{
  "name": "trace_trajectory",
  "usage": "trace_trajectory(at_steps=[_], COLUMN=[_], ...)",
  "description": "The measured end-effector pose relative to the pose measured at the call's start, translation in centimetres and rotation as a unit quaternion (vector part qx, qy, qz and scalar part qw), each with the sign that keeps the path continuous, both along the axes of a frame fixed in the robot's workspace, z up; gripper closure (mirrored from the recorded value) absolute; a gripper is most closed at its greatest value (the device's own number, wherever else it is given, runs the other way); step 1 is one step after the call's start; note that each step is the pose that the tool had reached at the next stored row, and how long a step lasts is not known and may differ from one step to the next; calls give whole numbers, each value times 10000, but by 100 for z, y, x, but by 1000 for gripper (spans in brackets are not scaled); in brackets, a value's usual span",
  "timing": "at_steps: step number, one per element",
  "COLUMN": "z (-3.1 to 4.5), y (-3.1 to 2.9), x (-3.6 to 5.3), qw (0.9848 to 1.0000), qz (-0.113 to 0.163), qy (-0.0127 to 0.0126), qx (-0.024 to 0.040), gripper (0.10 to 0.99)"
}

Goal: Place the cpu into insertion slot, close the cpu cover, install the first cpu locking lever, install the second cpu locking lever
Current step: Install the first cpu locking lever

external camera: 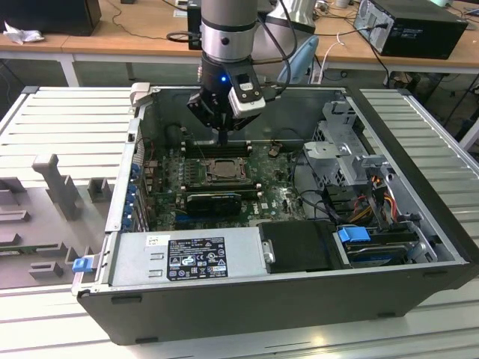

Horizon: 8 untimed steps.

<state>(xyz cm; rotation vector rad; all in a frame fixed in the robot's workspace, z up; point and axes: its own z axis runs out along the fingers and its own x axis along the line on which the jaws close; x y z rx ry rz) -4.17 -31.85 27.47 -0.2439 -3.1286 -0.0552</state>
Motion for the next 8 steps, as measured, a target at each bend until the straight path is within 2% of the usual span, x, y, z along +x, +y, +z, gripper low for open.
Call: trace_trajectory(at_steps=[4,8], z=[-2,-9], y=[0,0], x=[0,1], qw=[9989,9965], qz=[473,831], qy=[0,-4], qx=[2,1], gripper=[980,980])
